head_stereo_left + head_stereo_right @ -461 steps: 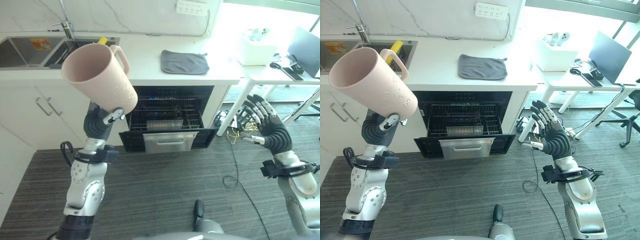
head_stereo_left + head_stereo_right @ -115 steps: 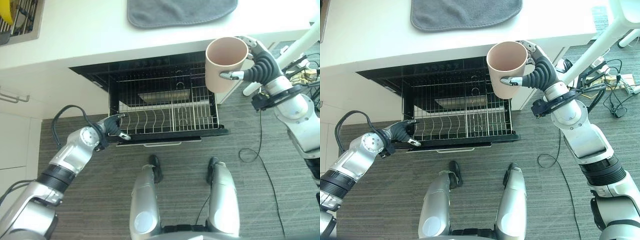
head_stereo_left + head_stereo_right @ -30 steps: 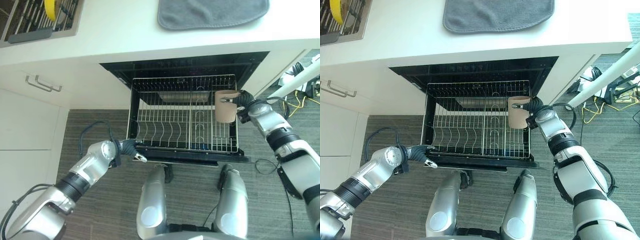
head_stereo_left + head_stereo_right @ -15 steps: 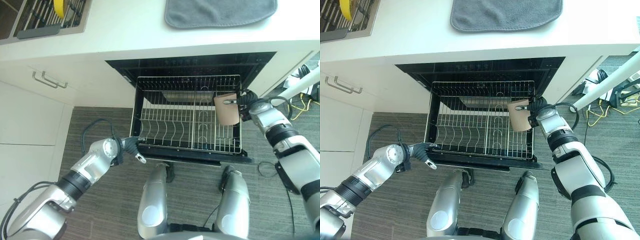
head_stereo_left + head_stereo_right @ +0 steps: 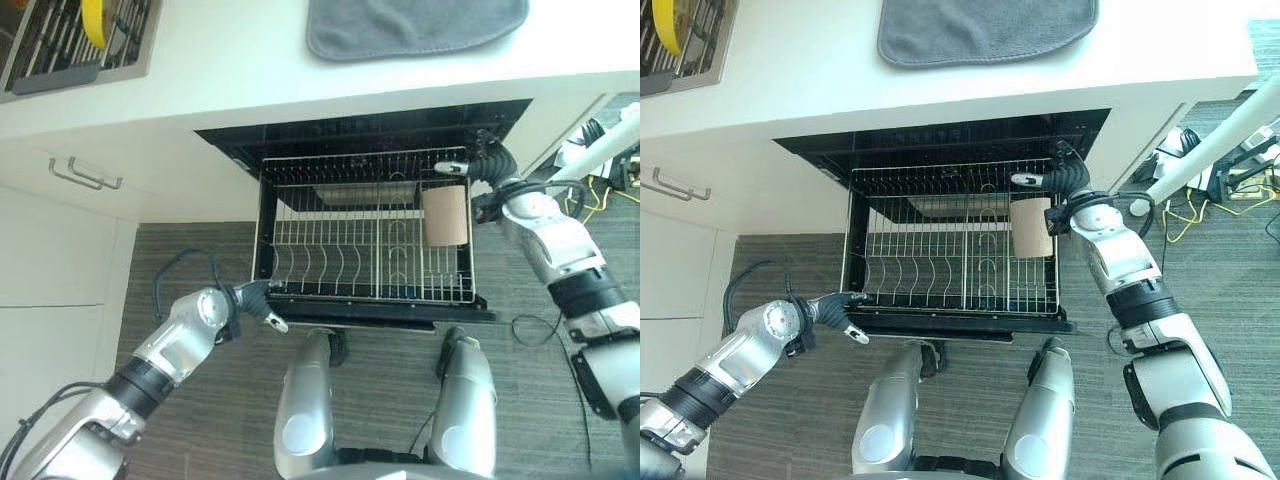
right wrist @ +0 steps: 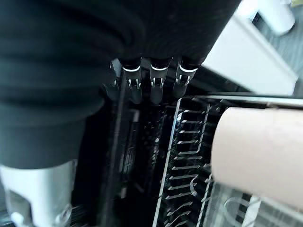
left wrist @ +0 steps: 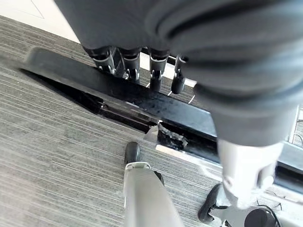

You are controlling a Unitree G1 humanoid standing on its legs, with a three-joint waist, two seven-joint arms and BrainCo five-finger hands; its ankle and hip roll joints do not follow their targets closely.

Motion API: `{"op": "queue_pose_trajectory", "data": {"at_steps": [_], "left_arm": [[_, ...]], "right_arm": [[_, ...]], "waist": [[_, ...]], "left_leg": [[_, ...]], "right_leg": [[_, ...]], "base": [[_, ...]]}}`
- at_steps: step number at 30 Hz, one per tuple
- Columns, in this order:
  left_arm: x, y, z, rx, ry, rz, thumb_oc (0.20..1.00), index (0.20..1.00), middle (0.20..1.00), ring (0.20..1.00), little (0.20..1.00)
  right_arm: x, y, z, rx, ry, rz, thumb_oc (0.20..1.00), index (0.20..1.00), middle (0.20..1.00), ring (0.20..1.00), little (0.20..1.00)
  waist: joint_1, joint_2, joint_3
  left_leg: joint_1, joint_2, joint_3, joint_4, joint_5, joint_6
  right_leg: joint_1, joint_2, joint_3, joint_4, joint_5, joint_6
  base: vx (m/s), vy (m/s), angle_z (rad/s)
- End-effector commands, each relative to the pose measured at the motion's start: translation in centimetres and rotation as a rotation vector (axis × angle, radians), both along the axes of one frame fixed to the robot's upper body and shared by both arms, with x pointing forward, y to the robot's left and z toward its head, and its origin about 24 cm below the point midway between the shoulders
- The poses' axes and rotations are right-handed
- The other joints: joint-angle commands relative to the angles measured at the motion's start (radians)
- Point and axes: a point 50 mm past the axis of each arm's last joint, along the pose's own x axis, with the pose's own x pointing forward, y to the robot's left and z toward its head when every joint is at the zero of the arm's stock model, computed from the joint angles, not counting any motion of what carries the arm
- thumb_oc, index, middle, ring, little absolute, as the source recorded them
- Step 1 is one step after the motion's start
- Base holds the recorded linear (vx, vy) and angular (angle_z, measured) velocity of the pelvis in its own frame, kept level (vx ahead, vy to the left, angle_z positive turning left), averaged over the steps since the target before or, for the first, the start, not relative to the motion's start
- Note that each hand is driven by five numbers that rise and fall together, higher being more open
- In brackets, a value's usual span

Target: Place the dishes in the dishwasher.

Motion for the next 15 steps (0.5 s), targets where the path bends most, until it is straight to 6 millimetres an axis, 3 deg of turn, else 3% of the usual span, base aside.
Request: {"op": "queue_pose_trajectory", "data": {"at_steps": [1,6,7,14,15], "left_arm": [[-4.8,-1.0,-4.0,-0.072,0.198,-0.028,1.0,1.0,1.0,1.0,1.0],[-4.5,-0.7,-3.3,-0.1,0.111,0.025,1.0,1.0,1.0,1.0,1.0],[-3.9,-0.6,-1.9,-0.166,-0.003,0.062,1.0,1.0,1.0,1.0,1.0],[-2.6,0.2,4.5,-0.376,-0.395,0.108,1.0,1.0,1.0,1.0,1.0],[-2.9,0.8,6.7,-0.484,-0.482,0.117,1.0,1.0,1.0,1.0,1.0]], "right_arm": [[-0.7,-0.8,1.8,0.055,-0.103,0.015,1.0,1.0,1.0,1.0,1.0],[-3.7,-0.9,1.4,0.04,-0.143,0.098,1.0,1.0,1.0,1.0,1.0],[-5.1,-1.2,1.3,0.036,-0.173,0.114,1.0,1.0,1.0,1.0,1.0],[-8.6,-2.5,0.5,0.062,-0.251,0.118,1.0,1.0,1.0,1.0,1.0],[-9.6,-3.3,0.2,0.063,-0.259,0.104,1.0,1.0,1.0,1.0,1.0]], "waist": [[-0.003,-0.017,-0.013],[-0.036,-0.036,-0.014],[-0.046,-0.047,-0.018],[-0.051,-0.068,-0.043],[-0.051,-0.078,-0.06]], "left_leg": [[0.062,0.047,-0.028,-0.002,-0.081,0.005],[0.069,0.059,-0.016,-0.002,-0.082,0.004],[0.075,0.067,-0.008,-0.006,-0.08,0.003],[0.116,0.075,0.01,-0.045,-0.063,-0.004],[0.137,0.075,0.019,-0.071,-0.053,-0.007]], "right_leg": [[0.015,-0.008,0.001,-0.023,0.005,-0.013],[0.023,0.0,0.009,-0.034,0.009,-0.011],[0.034,0.004,0.008,-0.046,0.014,-0.008],[0.092,0.023,-0.016,-0.109,0.035,-0.004],[0.118,0.033,-0.028,-0.142,0.042,-0.004]], "base": [[0.0,0.0,0.0],[0.01,0.008,-0.09],[0.0,0.0,0.0],[0.02,-0.065,-0.01],[0.05,-0.109,0.08]]}}
